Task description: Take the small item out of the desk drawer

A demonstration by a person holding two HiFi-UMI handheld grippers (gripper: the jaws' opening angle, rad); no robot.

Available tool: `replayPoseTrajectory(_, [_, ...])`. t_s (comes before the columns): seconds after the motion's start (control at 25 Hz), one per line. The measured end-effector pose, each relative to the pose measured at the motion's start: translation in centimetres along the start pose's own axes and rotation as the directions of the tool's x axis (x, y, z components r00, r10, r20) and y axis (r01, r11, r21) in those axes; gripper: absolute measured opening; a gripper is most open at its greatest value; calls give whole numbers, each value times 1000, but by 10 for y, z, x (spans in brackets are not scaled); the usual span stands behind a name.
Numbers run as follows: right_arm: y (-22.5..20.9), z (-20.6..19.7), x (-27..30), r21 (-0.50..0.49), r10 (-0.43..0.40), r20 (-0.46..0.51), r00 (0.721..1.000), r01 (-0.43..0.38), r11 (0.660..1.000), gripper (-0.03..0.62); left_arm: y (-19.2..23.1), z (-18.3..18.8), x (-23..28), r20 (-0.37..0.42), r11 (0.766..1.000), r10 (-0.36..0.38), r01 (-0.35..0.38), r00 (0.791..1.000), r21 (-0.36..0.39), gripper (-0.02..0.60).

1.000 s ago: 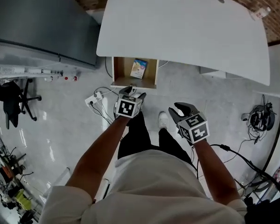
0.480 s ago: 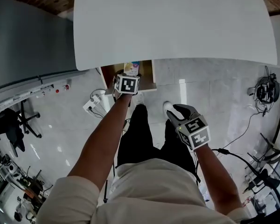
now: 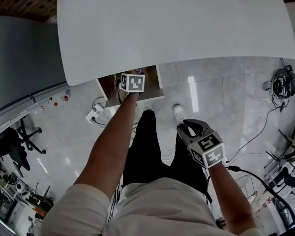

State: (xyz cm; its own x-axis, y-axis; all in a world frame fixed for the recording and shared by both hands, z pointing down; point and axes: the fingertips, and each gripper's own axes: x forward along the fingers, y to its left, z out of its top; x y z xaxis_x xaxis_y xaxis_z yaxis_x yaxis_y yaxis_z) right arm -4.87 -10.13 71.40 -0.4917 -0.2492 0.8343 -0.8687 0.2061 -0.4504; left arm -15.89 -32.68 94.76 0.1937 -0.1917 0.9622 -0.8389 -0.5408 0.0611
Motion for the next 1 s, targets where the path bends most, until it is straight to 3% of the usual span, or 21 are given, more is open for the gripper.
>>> replayPoseTrajectory(0.44, [-9,-14,5,33,13,-2,1000,-13,999,129,5,-3,32,-28,998,50,-51,998,-42,383])
replayPoseTrajectory(0.72, [-18,-23,6,54,21,-9,1000,-20,998,124,5,0,41,-3,995,80,-80,997,-65,388])
replayPoseTrajectory(1.0, [-12,-24,2,61,35,-6,999,-34,998,121,8,-2,38,2,989,61,-60,998,-132,391])
